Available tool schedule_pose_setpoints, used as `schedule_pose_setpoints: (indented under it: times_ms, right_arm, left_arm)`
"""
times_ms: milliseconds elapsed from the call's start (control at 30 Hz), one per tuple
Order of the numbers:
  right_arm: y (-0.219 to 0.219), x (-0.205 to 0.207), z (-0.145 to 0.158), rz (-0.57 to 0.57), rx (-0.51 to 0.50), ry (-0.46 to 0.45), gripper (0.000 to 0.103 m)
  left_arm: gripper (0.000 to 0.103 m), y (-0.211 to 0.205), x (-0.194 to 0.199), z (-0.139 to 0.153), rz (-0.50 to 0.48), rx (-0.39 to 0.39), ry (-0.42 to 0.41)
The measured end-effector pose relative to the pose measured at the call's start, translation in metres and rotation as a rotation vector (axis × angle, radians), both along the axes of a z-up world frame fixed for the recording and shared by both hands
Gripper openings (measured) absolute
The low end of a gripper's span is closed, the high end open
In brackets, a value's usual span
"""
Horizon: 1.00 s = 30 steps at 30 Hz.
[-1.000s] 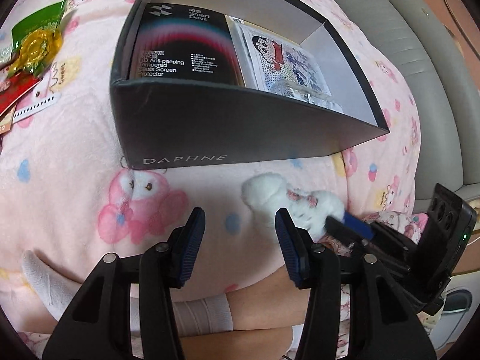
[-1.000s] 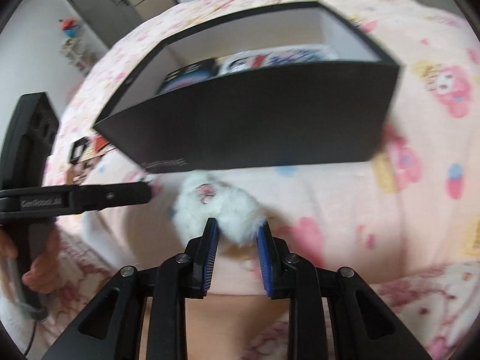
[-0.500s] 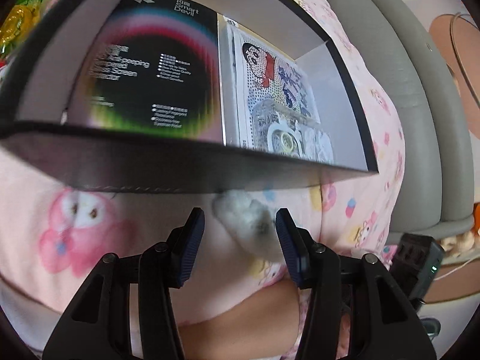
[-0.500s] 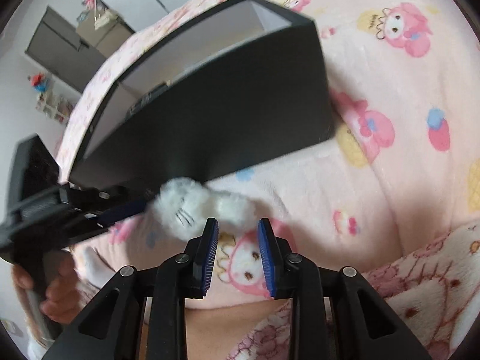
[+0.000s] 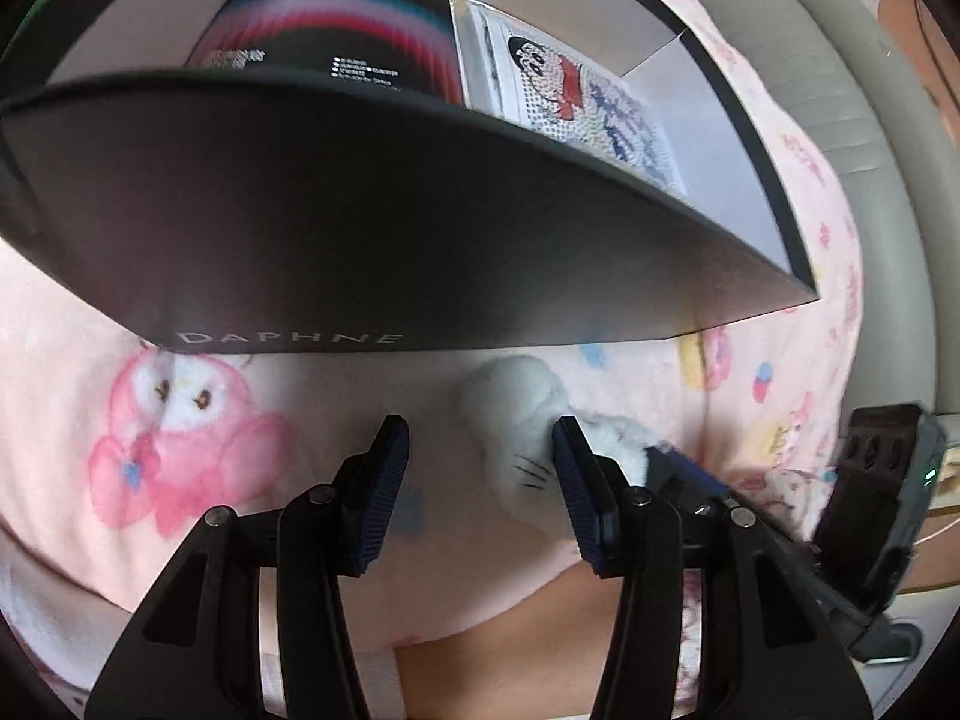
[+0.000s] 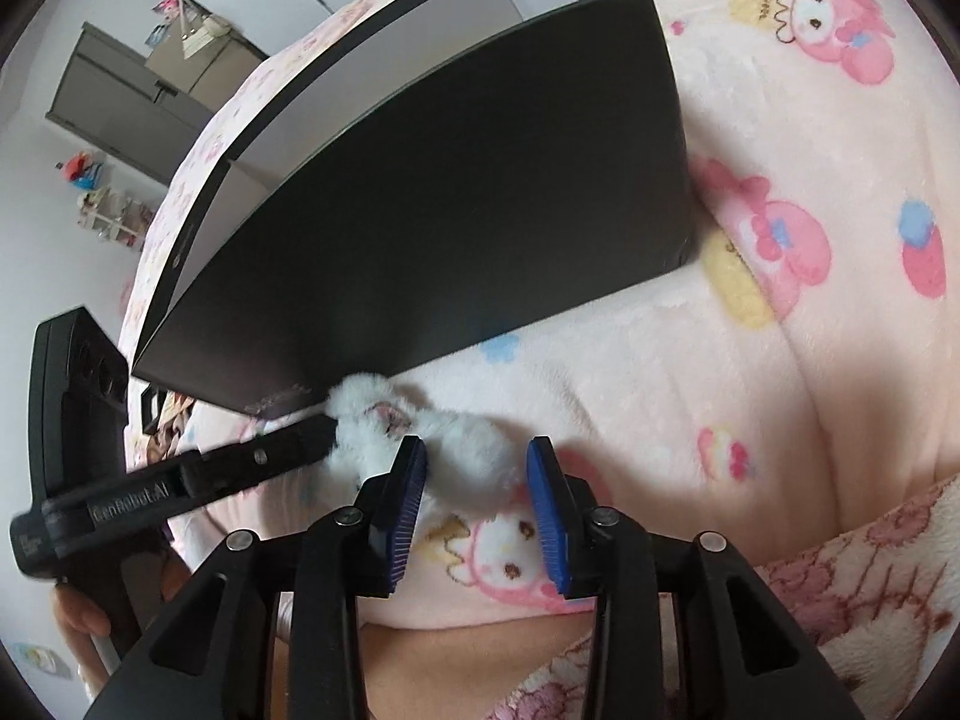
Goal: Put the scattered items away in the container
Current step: 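Carry the plush keychain toward the black box with the right gripper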
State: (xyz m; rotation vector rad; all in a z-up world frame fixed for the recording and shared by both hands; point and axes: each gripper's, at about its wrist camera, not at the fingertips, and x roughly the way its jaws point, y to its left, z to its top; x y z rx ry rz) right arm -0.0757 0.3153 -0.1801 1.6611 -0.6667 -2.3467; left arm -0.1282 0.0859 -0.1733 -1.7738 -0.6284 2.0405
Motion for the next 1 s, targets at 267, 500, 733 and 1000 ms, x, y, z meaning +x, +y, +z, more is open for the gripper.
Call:
schedule_pose_setpoints:
  times_ms: [267, 500, 733, 1000]
  right_arm:
    - [-0.008, -0.001, -0.004, 0.072, -0.096, 0.013, 0.031]
    - [-0.001, 0.008, 0.013, -0.007, -0.004, 0.125, 0.031]
    - [-0.011, 0.013, 0.011, 0.022, 0.016, 0.067, 0.031]
    - [-0.006, -0.003, 0.0, -0.011, -0.059, 0.033, 0.031]
  left_arm:
    - [0.052, 0.023, 0.003, 0.003, -0.069, 0.005, 0.039]
    - [0.043, 0.013, 0.014, 0.017, -0.046, 0.087, 0.042]
    - [0.046, 0.003, 0.006, 0.011, 0.069, 0.045, 0.033]
    - [0.052, 0.026, 0.007, 0.013, 0.023, 0.004, 0.06]
